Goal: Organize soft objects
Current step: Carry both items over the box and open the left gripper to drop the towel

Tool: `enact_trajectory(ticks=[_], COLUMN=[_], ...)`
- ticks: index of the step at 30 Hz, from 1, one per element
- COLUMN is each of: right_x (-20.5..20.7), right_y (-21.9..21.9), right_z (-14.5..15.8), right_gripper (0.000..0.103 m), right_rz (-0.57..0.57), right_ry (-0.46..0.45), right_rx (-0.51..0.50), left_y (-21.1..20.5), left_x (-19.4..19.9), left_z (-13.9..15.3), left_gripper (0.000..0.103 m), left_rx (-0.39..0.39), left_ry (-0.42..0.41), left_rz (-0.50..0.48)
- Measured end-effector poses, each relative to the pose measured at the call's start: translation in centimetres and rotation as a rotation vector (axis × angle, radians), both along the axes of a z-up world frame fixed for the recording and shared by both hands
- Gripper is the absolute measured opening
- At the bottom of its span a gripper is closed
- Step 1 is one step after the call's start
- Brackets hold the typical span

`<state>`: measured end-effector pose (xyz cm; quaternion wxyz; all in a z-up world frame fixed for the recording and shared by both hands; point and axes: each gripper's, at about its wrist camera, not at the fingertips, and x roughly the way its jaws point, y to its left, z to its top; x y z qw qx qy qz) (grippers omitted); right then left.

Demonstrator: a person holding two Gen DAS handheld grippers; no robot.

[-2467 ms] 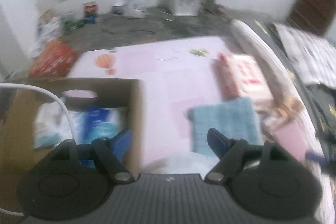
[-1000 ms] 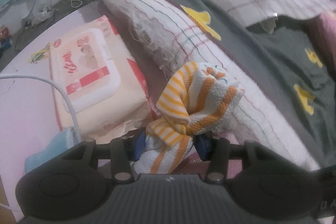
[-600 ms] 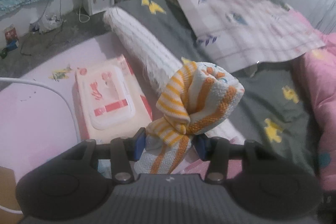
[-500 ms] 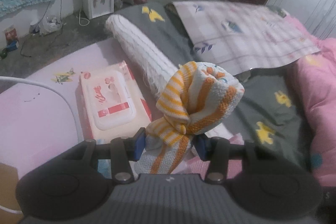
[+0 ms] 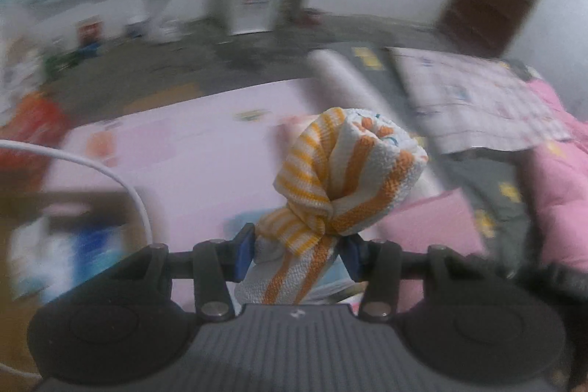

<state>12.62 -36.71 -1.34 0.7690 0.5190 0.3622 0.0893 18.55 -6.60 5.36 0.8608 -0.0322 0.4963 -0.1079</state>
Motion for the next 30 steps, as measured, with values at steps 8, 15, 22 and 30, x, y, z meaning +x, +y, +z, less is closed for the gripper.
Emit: enact_trajectory(ticks=[8, 15, 22, 30], right_x=[2.1, 3.6, 3.0, 3.9], right_y=[14.1, 26.7, 35.9, 39.1], right_z=[0.1, -0.2, -1.8, -4.9], right_gripper=[0.028, 0.028, 0.028, 0.028], right_rz=[0.194, 0.333, 0.419, 0.442], right_ry=[0.041, 0.095, 0.152, 0.214], right_rx=[0.052, -0.004, -0.140, -0.239], left_y=[15.0, 21.7, 24.5, 25.9], left_x=[-3.8, -5.0, -4.5, -4.6], left_z=[-2.4, -7.3, -11.6, -14.1], left_gripper=[0.049, 0.049, 0.050, 0.064], left_rx=[0.207, 0.306, 0.400, 0.435], left_ry=[0.106, 0.207, 0.257, 0.249], left_rz=[0.193, 0.241, 0.202, 0.229])
